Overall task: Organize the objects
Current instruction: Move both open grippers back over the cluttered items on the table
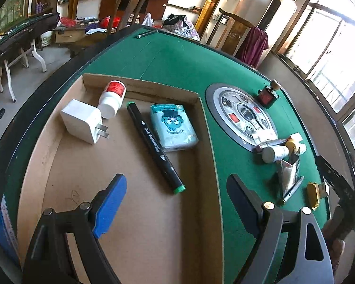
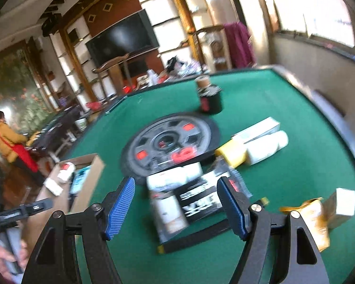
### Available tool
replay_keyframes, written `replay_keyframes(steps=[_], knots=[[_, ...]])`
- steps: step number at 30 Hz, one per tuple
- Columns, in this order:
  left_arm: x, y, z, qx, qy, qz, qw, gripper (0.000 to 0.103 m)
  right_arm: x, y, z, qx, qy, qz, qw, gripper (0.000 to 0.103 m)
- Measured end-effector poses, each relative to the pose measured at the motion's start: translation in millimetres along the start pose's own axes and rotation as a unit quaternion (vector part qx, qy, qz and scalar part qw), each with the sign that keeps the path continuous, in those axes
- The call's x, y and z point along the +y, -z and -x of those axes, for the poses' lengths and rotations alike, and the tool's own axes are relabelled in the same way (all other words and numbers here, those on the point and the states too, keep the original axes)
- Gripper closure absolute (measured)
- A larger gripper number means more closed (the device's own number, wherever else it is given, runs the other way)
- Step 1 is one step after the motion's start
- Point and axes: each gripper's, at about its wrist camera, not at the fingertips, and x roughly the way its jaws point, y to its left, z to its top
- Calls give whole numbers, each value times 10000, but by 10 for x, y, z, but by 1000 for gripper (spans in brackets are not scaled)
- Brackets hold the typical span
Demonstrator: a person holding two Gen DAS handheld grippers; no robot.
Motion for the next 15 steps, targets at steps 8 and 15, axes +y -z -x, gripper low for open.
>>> replay_keyframes(steps=[8, 15], knots=[[-342, 85, 242, -363, 393, -100, 9985, 17, -87, 26, -48, -164, 459, 35, 9988, 25], [-689, 113, 464, -286, 1112, -393, 9926, 17, -252, -154, 303, -219, 357, -224, 9989, 25]])
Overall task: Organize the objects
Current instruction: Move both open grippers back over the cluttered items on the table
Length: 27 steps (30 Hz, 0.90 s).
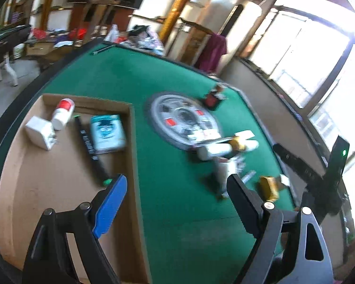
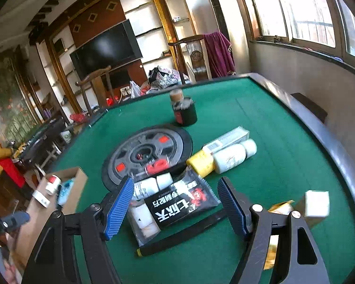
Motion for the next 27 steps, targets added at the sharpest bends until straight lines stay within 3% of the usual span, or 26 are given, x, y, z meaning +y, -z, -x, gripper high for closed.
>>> replay_keyframes(steps=[6, 10, 15, 19, 24, 27], knots=[[-247, -117, 498, -459, 335, -221, 9981, 16, 76, -816, 1011, -534, -319, 356, 9974, 25], [-375, -210, 803, -705, 439, -349, 9959, 13, 261, -1499, 1963, -984, -569, 596, 9917, 16], [-561, -302, 1110, -1080, 512, -663, 9906, 9, 562, -2358, 3090, -1549, -61, 790, 9848, 14], [-625, -364, 1172, -1161, 638, -700, 9887, 8, 815, -3062, 4027, -1892, 900, 552, 9762, 9], [-761, -341, 1200, -1234, 514, -1046, 9855, 8, 1129, -3590, 4645, -1775, 1716, 514, 9677, 2], [-795, -272, 1104, -1223, 463, -1235, 9837, 6, 1181, -3609, 4731, -1914, 1976, 418, 9605, 0]])
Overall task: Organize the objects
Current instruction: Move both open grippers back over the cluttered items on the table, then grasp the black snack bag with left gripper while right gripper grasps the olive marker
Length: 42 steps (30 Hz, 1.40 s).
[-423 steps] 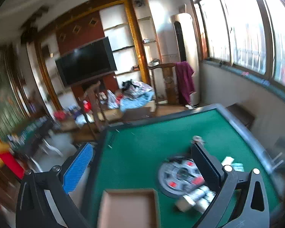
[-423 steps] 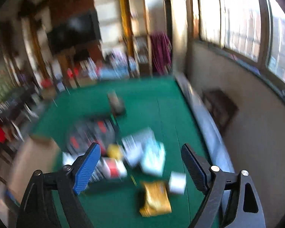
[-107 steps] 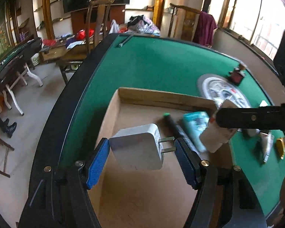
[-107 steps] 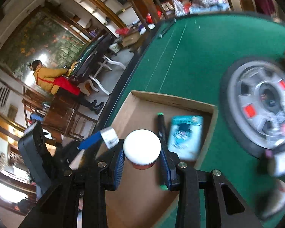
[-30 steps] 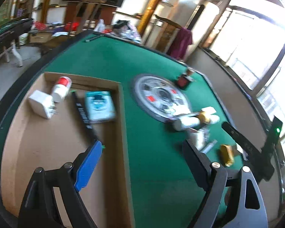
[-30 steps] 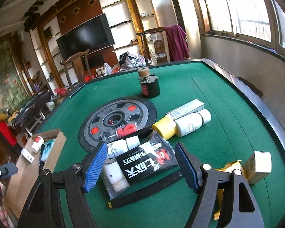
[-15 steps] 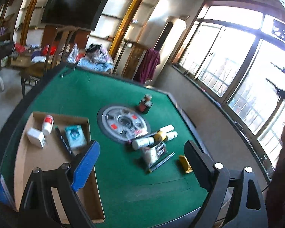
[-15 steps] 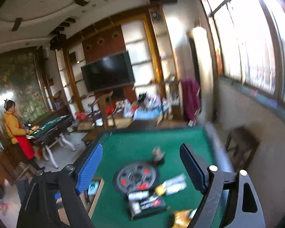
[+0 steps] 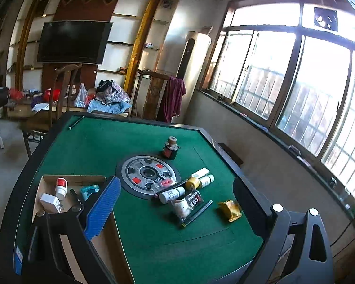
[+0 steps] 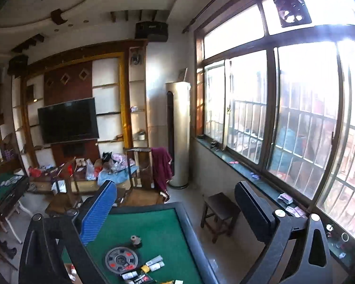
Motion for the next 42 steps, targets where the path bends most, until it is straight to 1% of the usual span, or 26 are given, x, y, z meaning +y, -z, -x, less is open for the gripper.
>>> replay_keyframes(steps=[2, 3, 4, 6, 8, 10, 12, 13, 14, 15, 17, 19, 20, 21, 22, 24, 27, 29, 31, 34, 35, 36, 37, 38, 39, 42], knots=[[12, 49, -120, 127, 4, -19, 9999, 6, -5, 150, -56, -22, -189, 36, 9998, 0], [31, 88, -236, 239, -43, -11, 9997, 6, 13, 280, -161, 59, -232, 109, 9997, 0], [39, 123, -323, 332, -74, -12, 9994, 6, 32, 457, -326, 231, -298, 173, 9991, 0], [49, 219, -544, 560, -109, -54, 9984, 6, 61, 888, -664, 621, -585, 275, 9960, 0], [52, 321, -735, 758, -126, -112, 9970, 6, 79, 1493, -1030, 987, -825, 403, 9909, 0], [57, 432, -952, 1015, -176, -143, 9946, 6, 110, 2208, -1357, 1237, -1053, 545, 9852, 0], [74, 531, -1151, 1214, -213, -91, 9923, 6, 134, 3035, -1691, 1467, -1314, 694, 9780, 0], [82, 570, -1225, 1270, -228, -57, 9916, 6, 107, 3340, -1854, 1549, -1402, 680, 9756, 0], [76, 607, -1297, 1323, -246, -32, 9909, 6, 98, 3675, -2076, 1653, -1489, 581, 9732, 1], [54, 651, -1372, 1361, -271, -41, 9903, 6, 56, 4068, -2341, 1802, -1534, 331, 9710, 1], [-8, 724, -1493, 1406, -342, -110, 9894, 6, -51, 4473, -2771, 2025, -1404, -110, 9691, 1], [-76, 790, -1661, 1526, -384, -180, 9874, 6, -227, 4878, -3163, 2354, -1372, -720, 9595, 1], [-113, 821, -1756, 1598, -446, -234, 9859, 6, -313, 5015, -3315, 2458, -1345, -967, 9551, 2], [-151, 831, -1830, 1635, -506, -307, 9848, 6, -403, 5122, -3462, 2510, -1285, -1180, 9521, 2], [-188, 836, -1903, 1665, -564, -399, 9836, 6, -487, 5175, -3556, 2465, -1207, -1297, 9528, 2], [-266, 830, -2064, 1724, -669, -604, 9809, 6, -605, 5225, -3636, 2266, -1057, -1368, 9585, 2], [-367, 823, -2332, 1765, -694, -884, 9779, 6, -762, 5139, -3620, 2001, -1020, -1479, 9632, 2], [-422, 829, -2504, 1762, -639, -1061, 9765, 6, -822, 5145, -3631, 2030, -1029, -1524, 9618, 2], [-470, 836, -2669, 1776, -568, -1195, 9752, 6, -838, 5124, -3629, 2045, -955, -1424, 9637, 2], [-559, 883, -2841, 1938, -487, -1361, 9703, 7, -849, 5094, -3638, 1998, -915, -1381, 9657, 2], [-595, 904, -2878, 1993, -498, -1428, 9682, 16, -838, 5114, -3667, 2017, -952, -1405, 9646, 2], [-637, 931, -2911, 2074, -485, -1495, 9655, 43, -819, 5133, -3696, 2061, -1004, -1437, 9627, 2], [-661, 957, -2941, 2176, -487, -1531, 9627, 61, -801, 5155, -3730, 2129, -1075, -1460, 9601, 2], [-676, 964, -2953, 2207, -532, -1556, 9614, 70, -784, 5180, -3762, 2206, -1124, -1469, 9577, 2], [-681, 958, -2929, 2187, -516, -1531, 9623, 76, -769, 5207, -3798, 2262, -1145, -1472, 9561, 2], [-665, 929, -2827, 2241, -470, -1441, 9627, 87, -741, 5290, -3865, 2480, -1220, -1493, 9494, 2]])
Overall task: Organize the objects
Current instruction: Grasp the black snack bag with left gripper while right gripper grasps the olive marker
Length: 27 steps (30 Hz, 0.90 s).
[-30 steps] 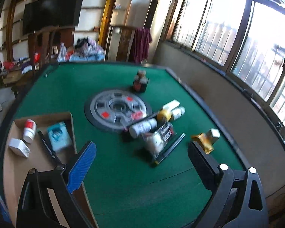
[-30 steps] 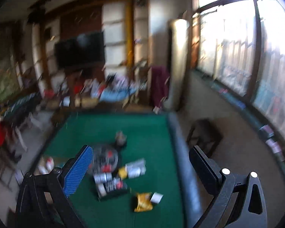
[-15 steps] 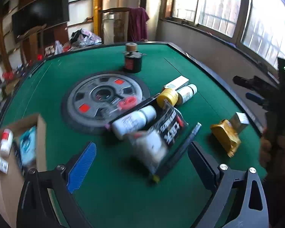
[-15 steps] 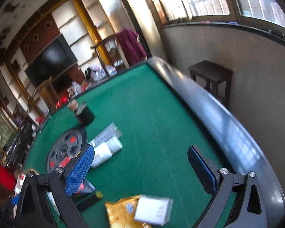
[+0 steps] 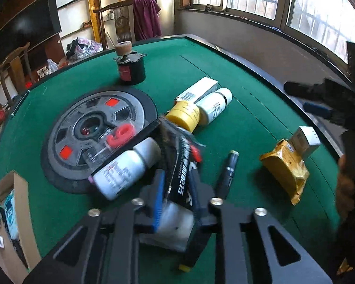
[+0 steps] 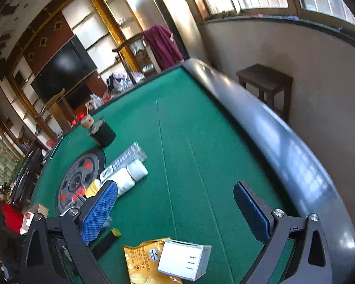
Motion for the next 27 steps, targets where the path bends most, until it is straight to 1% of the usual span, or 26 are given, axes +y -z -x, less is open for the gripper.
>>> replay_keyframes(steps=[2, 4, 5, 6, 7, 8, 9, 12, 14, 16, 18, 21, 23, 27], knots=[[25, 44, 90, 32, -83, -4, 10000, 88, 0, 28, -56, 125, -16, -14, 9999, 2], [99, 109, 169, 86, -47, 144, 9998, 88, 10, 44, -83, 171, -54, -18, 9998, 2], [133, 128, 174, 91, -24, 230, 9997, 83, 30, 53, -95, 164, -54, 10, 9998, 2], [175, 146, 158, 98, 23, 325, 9994, 67, 49, 59, -91, 150, -52, 48, 9999, 2], [195, 155, 137, 87, 20, 367, 9993, 58, 71, 66, -81, 125, -48, 85, 9999, 2], [198, 157, 112, 73, -30, 385, 9992, 46, 89, 70, -73, 95, -35, 119, 9999, 2], [189, 152, 62, 88, -39, 386, 9992, 44, 104, 73, -62, 60, -8, 154, 9999, 2], [127, 135, -96, 200, 124, 347, 9991, 44, 127, 84, -33, -64, 117, 236, 9996, 2], [69, 134, -208, 330, 47, 233, 9992, 45, 122, 81, -27, -113, 239, 263, 9993, 2], [41, 149, -277, 329, 1, 205, 9992, 63, 100, 81, -35, -155, 397, 244, 9988, 2], [81, 180, -245, 245, 243, 436, 9985, 65, 80, 81, -25, -225, 531, 227, 9981, 2], [141, 239, -30, -26, 451, 633, 9970, 66, 80, 79, 0, -409, 850, 293, 9951, 2], [192, 290, 199, -241, 446, 672, 9965, 66, 91, 83, 0, -475, 1000, 350, 9932, 2], [367, 394, 745, -741, 359, 851, 9930, 66, 186, 107, -1, -568, 1091, 607, 9905, 2]])
